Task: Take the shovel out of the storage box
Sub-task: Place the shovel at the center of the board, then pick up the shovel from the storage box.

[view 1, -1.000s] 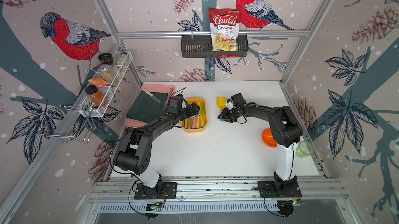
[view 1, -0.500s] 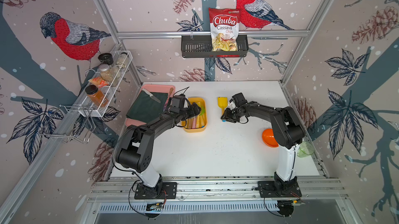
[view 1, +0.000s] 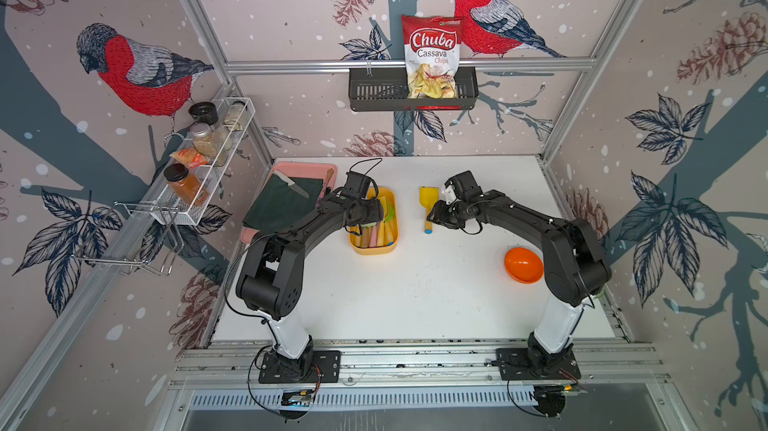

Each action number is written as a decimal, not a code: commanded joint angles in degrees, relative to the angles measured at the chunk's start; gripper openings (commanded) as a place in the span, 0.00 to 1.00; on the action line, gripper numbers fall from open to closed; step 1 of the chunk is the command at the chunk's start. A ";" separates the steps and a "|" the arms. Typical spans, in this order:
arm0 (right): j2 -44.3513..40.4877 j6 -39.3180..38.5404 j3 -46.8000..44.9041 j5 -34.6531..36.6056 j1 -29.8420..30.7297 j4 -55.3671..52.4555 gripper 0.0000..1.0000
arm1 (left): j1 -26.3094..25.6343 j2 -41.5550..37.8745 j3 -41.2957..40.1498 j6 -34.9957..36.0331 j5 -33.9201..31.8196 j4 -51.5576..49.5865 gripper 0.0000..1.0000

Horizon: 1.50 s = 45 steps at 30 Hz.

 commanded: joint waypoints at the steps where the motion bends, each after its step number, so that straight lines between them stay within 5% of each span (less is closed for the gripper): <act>1: -2.57 0.00 -0.35 2.36 0.69 -1.11 0.45 | -0.36 1.38 0.91 2.24 -1.62 -6.78 0.66; 16: -5.57 0.52 -1.59 2.52 1.94 -0.07 0.45 | -1.42 7.44 3.31 2.67 -2.75 -9.70 0.59; 23: -5.84 0.61 -1.72 2.08 1.94 0.69 0.44 | -1.58 9.11 4.17 2.81 -2.01 -9.07 0.44; 29: -5.75 0.53 -1.80 1.86 2.29 0.83 0.44 | -1.49 10.20 3.82 2.87 -1.00 -8.28 0.43; 34: -5.66 0.36 -1.59 1.97 2.47 0.78 0.44 | -1.40 10.94 3.77 2.99 0.34 -7.23 0.24; 45: -4.76 -0.82 1.07 1.66 5.80 1.35 0.44 | -0.47 6.07 4.12 2.17 3.00 -3.84 0.08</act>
